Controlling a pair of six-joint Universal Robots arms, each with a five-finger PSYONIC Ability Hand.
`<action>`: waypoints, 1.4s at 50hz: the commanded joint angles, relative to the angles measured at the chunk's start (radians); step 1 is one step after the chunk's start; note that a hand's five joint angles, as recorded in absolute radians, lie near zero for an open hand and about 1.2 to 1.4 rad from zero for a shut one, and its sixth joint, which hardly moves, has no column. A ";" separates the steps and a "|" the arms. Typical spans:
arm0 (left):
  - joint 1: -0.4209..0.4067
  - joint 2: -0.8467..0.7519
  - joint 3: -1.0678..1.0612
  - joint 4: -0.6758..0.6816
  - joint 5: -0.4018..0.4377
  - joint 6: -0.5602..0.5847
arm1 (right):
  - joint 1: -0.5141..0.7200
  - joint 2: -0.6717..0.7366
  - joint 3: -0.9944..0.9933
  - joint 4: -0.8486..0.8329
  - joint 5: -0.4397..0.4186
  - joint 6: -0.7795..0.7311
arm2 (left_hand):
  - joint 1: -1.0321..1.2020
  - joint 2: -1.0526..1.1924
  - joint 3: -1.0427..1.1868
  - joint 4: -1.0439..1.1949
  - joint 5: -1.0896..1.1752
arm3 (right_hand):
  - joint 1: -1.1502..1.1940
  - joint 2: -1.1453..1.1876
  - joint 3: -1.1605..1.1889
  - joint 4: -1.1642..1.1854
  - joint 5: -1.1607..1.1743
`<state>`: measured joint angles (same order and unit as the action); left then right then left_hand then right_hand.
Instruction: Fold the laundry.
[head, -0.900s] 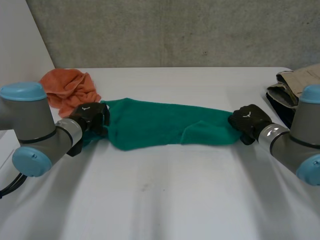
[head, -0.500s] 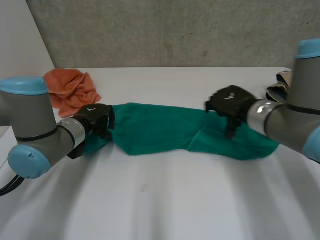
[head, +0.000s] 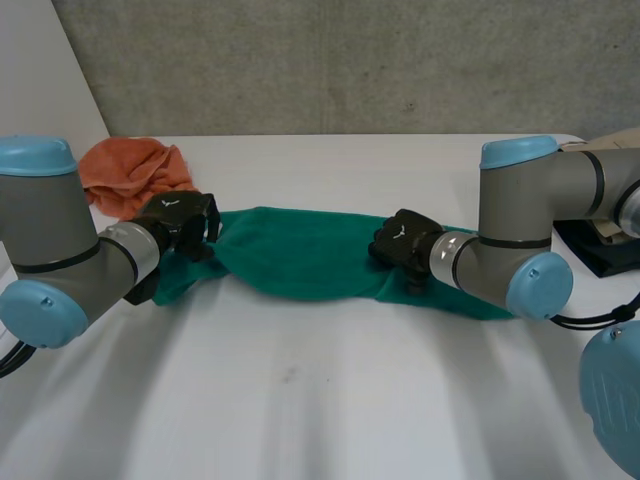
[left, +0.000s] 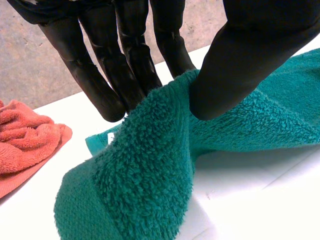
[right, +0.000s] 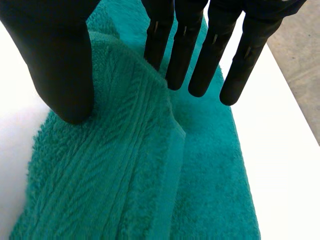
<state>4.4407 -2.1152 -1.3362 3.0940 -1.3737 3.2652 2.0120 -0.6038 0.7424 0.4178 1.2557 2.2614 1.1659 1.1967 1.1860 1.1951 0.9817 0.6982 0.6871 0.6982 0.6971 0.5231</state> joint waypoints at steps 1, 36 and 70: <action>-0.001 -0.006 0.006 0.000 -0.007 0.013 | -0.021 -0.016 0.038 -0.011 -0.001 0.001 | 0.230 0.200 0.210 0.201 0.240 | 0.151 0.163 0.151 0.153 0.152; -0.011 0.029 0.095 0.031 -0.099 0.061 | -0.160 -0.315 0.167 -0.344 0.109 0.165 | 0.230 0.200 0.210 0.201 0.240 | 0.698 0.709 0.698 0.699 0.699; -0.089 -0.271 0.323 -0.118 -0.172 0.099 | -0.247 -0.389 0.354 -0.269 0.180 0.294 | 0.230 0.200 0.210 0.201 0.240 | 0.698 0.709 0.698 0.699 0.699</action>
<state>4.3854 -2.1665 -1.1752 2.9104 -1.4818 3.3363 1.7031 -1.1113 1.0940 0.3384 1.2816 2.4837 1.1658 1.1996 1.1894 1.1990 0.9817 1.0980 1.1724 1.1907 1.1968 1.0073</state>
